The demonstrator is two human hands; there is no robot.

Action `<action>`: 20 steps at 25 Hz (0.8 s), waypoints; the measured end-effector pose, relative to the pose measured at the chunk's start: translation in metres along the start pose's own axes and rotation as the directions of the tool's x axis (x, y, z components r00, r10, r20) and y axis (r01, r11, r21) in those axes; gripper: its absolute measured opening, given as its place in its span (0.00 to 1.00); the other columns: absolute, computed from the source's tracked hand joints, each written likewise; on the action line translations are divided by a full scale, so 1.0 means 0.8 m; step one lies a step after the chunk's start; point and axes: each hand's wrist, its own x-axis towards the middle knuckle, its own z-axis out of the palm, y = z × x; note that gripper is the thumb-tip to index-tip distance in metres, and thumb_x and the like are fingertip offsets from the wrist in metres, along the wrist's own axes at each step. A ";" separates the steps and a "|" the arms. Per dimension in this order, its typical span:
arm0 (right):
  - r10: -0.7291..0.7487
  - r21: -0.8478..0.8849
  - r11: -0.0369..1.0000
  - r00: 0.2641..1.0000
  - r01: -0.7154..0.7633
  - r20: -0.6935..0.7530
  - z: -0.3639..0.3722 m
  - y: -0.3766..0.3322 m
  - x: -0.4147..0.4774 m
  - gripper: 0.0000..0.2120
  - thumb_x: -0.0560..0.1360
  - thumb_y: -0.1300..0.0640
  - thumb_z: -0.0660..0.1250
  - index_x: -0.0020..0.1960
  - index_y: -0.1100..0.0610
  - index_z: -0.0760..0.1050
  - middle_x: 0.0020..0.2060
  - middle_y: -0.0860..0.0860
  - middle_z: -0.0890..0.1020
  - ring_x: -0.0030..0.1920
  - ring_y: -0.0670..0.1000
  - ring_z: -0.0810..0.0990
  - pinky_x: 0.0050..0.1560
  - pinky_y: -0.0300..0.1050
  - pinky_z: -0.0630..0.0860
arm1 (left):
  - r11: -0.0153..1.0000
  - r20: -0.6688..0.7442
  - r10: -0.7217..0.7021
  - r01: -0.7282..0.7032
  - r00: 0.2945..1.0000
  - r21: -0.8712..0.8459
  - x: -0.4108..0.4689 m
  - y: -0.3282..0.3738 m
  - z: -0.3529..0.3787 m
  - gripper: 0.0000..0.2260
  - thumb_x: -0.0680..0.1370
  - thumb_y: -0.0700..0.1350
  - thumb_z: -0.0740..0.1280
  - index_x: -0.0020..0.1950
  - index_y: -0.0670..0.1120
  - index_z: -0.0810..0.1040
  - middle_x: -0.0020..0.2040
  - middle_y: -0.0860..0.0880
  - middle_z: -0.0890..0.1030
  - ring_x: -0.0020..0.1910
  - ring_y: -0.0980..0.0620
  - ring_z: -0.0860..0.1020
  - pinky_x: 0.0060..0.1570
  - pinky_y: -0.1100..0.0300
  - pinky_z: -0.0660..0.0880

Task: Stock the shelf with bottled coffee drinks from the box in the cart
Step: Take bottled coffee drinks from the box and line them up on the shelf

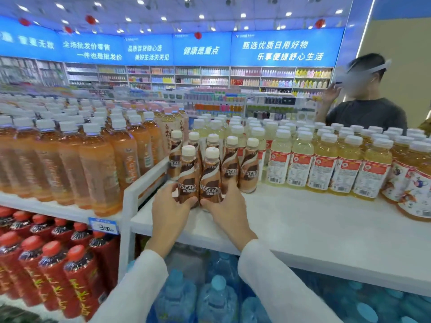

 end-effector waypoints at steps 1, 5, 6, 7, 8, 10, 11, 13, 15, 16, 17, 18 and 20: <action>0.001 0.000 1.000 1.000 -0.001 0.008 0.015 -0.004 0.010 0.24 0.70 0.52 0.78 0.59 0.50 0.68 0.57 0.48 0.80 0.58 0.51 0.79 0.61 0.50 0.77 | 1.000 -0.020 0.003 -0.002 1.000 0.022 0.012 -0.004 -0.004 0.23 0.72 0.47 0.79 0.65 0.49 0.79 0.61 0.48 0.79 0.62 0.47 0.76 0.65 0.51 0.73; -0.012 0.032 0.999 1.000 0.012 -0.001 0.060 -0.009 0.040 0.25 0.69 0.53 0.77 0.61 0.51 0.68 0.58 0.48 0.78 0.60 0.52 0.78 0.63 0.53 0.76 | 0.999 -0.034 -0.013 0.014 0.999 0.046 0.049 -0.017 -0.004 0.18 0.75 0.45 0.75 0.64 0.47 0.80 0.60 0.45 0.81 0.63 0.44 0.75 0.65 0.48 0.71; -0.015 0.031 0.999 1.000 0.015 -0.016 0.067 -0.009 0.045 0.25 0.69 0.53 0.77 0.59 0.50 0.68 0.57 0.47 0.78 0.59 0.52 0.79 0.62 0.53 0.76 | 0.999 -0.043 -0.018 0.020 0.999 0.048 0.056 -0.020 -0.002 0.17 0.76 0.45 0.74 0.65 0.47 0.80 0.60 0.45 0.81 0.63 0.43 0.75 0.66 0.45 0.71; -0.013 0.025 1.000 1.000 0.014 -0.027 0.073 -0.008 0.049 0.24 0.69 0.53 0.78 0.58 0.49 0.67 0.56 0.47 0.77 0.58 0.52 0.78 0.62 0.52 0.76 | 0.998 -0.056 -0.025 0.028 0.998 0.049 0.060 -0.021 0.000 0.17 0.76 0.45 0.74 0.65 0.46 0.80 0.61 0.45 0.80 0.64 0.43 0.75 0.67 0.44 0.71; -0.011 0.015 1.000 0.999 0.012 -0.036 0.078 -0.008 0.053 0.24 0.69 0.53 0.78 0.57 0.49 0.67 0.55 0.47 0.77 0.58 0.52 0.78 0.61 0.52 0.76 | 0.998 -0.073 -0.034 0.038 0.997 0.049 0.064 -0.022 0.002 0.18 0.76 0.44 0.74 0.65 0.46 0.79 0.62 0.44 0.80 0.64 0.42 0.74 0.67 0.43 0.70; -0.013 -0.012 1.000 0.999 0.012 -0.047 0.085 -0.006 0.059 0.23 0.69 0.52 0.77 0.56 0.49 0.66 0.55 0.48 0.77 0.58 0.53 0.78 0.59 0.51 0.76 | 0.997 -0.100 -0.059 0.064 0.993 0.046 0.070 -0.025 0.006 0.19 0.76 0.44 0.74 0.66 0.44 0.76 0.63 0.44 0.79 0.65 0.41 0.74 0.68 0.42 0.69; -0.014 -0.020 1.000 0.999 0.013 -0.053 0.088 -0.006 0.062 0.23 0.69 0.52 0.78 0.56 0.49 0.66 0.55 0.48 0.77 0.57 0.54 0.78 0.59 0.51 0.76 | 0.996 -0.108 -0.070 0.076 0.992 0.049 0.072 -0.026 0.008 0.19 0.77 0.44 0.74 0.66 0.44 0.75 0.64 0.44 0.78 0.66 0.41 0.74 0.69 0.43 0.69; -0.018 -0.030 0.999 0.998 0.016 -0.065 0.094 -0.004 0.066 0.24 0.69 0.52 0.78 0.56 0.49 0.66 0.55 0.49 0.78 0.57 0.54 0.78 0.58 0.51 0.76 | 0.993 -0.107 -0.086 0.094 0.990 0.072 0.076 -0.029 0.012 0.19 0.78 0.44 0.72 0.67 0.43 0.73 0.65 0.43 0.78 0.66 0.41 0.74 0.69 0.44 0.68; -0.021 -0.044 0.999 0.997 0.018 -0.077 0.099 -0.003 0.068 0.24 0.69 0.51 0.78 0.56 0.49 0.67 0.56 0.50 0.78 0.58 0.54 0.78 0.58 0.50 0.76 | 0.988 -0.102 -0.094 0.105 0.990 0.109 0.080 -0.033 0.015 0.19 0.79 0.44 0.71 0.68 0.42 0.72 0.66 0.42 0.77 0.67 0.39 0.73 0.68 0.44 0.67; -0.023 -0.047 0.999 0.996 0.019 -0.081 0.101 -0.002 0.069 0.24 0.69 0.51 0.78 0.57 0.49 0.67 0.57 0.50 0.78 0.58 0.54 0.78 0.59 0.51 0.76 | 0.987 -0.101 -0.096 0.108 0.990 0.121 0.082 -0.033 0.015 0.19 0.79 0.45 0.71 0.68 0.42 0.72 0.67 0.42 0.77 0.67 0.39 0.73 0.68 0.44 0.67; -0.022 -0.047 0.999 0.996 0.018 -0.082 0.102 -0.002 0.070 0.24 0.69 0.51 0.78 0.57 0.50 0.67 0.58 0.51 0.78 0.59 0.55 0.78 0.59 0.52 0.76 | 0.986 -0.102 -0.098 0.111 0.990 0.126 0.083 -0.034 0.015 0.19 0.79 0.45 0.71 0.68 0.42 0.72 0.67 0.42 0.77 0.67 0.39 0.73 0.67 0.44 0.68; -0.020 -0.045 0.999 0.996 0.017 -0.081 0.103 -0.002 0.072 0.24 0.70 0.50 0.78 0.58 0.50 0.68 0.58 0.51 0.78 0.59 0.55 0.78 0.60 0.53 0.76 | 0.985 -0.105 -0.099 0.112 0.990 0.129 0.085 -0.033 0.015 0.18 0.79 0.45 0.71 0.67 0.42 0.73 0.67 0.42 0.77 0.67 0.38 0.73 0.66 0.44 0.68; -0.019 -0.042 0.999 0.997 0.016 -0.079 0.104 0.000 0.075 0.24 0.70 0.50 0.77 0.59 0.50 0.68 0.59 0.51 0.78 0.60 0.54 0.78 0.61 0.52 0.76 | 0.985 -0.117 -0.095 0.111 0.988 0.134 0.088 -0.032 0.015 0.18 0.79 0.45 0.72 0.67 0.42 0.74 0.66 0.41 0.78 0.66 0.38 0.74 0.66 0.44 0.70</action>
